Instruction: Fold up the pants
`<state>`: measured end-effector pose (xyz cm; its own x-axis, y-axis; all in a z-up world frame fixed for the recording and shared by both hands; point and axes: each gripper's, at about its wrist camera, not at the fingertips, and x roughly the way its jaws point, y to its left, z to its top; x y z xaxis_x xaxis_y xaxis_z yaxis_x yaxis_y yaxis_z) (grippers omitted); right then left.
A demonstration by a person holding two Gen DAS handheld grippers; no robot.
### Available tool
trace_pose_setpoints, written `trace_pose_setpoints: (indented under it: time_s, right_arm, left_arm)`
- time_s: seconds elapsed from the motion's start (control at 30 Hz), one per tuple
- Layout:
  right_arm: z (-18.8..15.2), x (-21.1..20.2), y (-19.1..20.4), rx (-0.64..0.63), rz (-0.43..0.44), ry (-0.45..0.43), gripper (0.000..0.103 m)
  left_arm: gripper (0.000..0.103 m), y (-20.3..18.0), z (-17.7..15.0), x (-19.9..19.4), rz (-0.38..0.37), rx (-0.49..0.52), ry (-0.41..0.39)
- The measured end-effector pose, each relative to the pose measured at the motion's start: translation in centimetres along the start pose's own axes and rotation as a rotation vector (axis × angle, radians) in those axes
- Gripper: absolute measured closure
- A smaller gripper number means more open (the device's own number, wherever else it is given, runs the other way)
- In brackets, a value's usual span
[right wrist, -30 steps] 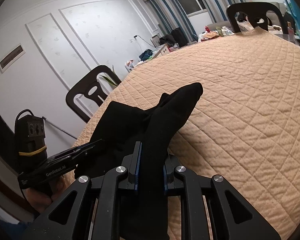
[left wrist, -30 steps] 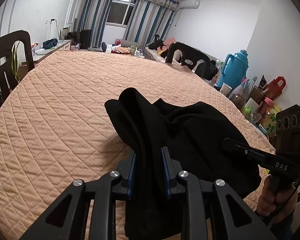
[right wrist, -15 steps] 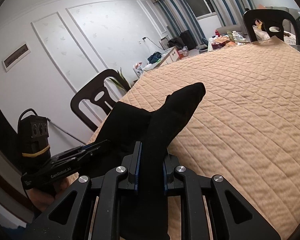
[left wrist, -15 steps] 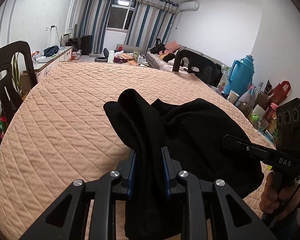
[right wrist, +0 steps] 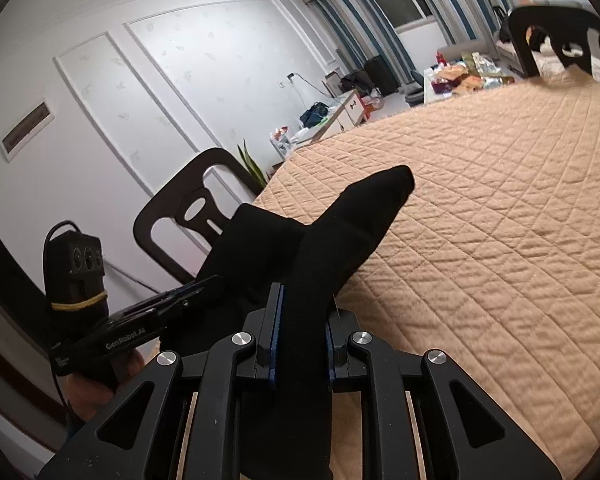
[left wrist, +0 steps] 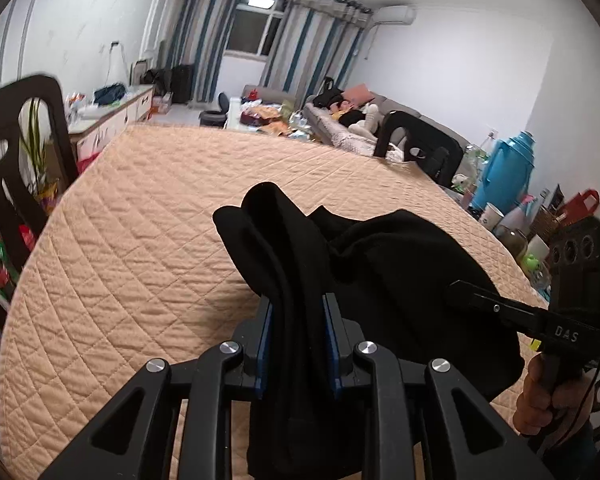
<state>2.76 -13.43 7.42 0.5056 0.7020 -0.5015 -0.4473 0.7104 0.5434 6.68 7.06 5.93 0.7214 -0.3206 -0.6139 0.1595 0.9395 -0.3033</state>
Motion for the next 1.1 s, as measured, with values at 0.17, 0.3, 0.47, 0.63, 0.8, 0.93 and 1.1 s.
trace_pose_setpoints:
  time_s: [0.17, 0.3, 0.47, 0.63, 0.8, 0.93, 1.1]
  right_arm:
    - [-2.1, 3.3, -4.3, 0.105, -0.058, 0.131, 0.083]
    - [-3.4, 2.4, -6.0, 0.133, -0.061, 0.124, 0.074]
    - [-3.0, -1.2, -3.6, -0.001, -0.188, 0.061, 0.074]
    - [-4.7, -2.3, 0.0, -0.155, -0.167, 0.081, 0.077]
    - [-7.2, -0.4, 1.0, -0.273, -0.226, 0.171, 0.08]
    - [-6.2, -1.2, 0.5, -0.244, -0.2, 0.19, 0.08]
    - [-2.5, -1.2, 0.4, -0.234, -0.189, 0.108, 0.08]
  left_arm:
    - [0.068, 3.6, -2.6, 3.3, 0.021, -0.073, 0.091]
    - [0.065, 5.1, -3.6, 2.4, -0.021, -0.134, 0.068]
    - [0.069, 3.8, -3.9, -0.1, 0.083, -0.078, 0.027]
    - [0.069, 1.1, -5.0, -3.2, 0.039, 0.006, -0.028]
    - [0.069, -0.9, -7.5, -1.6, 0.082, 0.114, 0.03]
    - [0.069, -0.1, -7.0, -1.8, 0.086, 0.071, 0.038]
    - [0.069, -0.4, -4.8, -1.7, 0.106, 0.087, 0.041]
